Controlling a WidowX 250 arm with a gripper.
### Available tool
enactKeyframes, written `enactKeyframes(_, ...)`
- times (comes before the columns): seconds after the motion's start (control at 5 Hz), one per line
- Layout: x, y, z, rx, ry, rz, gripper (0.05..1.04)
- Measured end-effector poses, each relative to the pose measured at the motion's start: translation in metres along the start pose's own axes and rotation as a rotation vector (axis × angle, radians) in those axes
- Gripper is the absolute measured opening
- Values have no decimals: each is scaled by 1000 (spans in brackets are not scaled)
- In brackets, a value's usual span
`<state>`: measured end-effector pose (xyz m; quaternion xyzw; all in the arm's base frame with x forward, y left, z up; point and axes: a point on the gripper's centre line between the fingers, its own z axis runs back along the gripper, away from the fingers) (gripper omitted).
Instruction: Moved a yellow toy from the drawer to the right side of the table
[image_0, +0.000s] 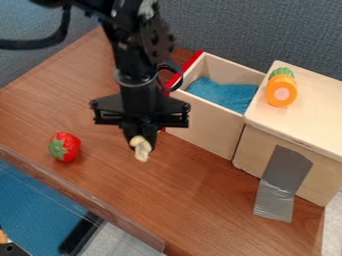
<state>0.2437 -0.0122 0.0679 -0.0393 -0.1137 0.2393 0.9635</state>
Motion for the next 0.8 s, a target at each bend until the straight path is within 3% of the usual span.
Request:
enactKeyframes(0.2, -2, 3, -10, 32, 26, -2, 346)
enactKeyframes(0.6, 9, -6, 0, 34, -1, -35, 947)
enactKeyframes(0.8, 16, -8, 22, 21, -41, -55, 1010)
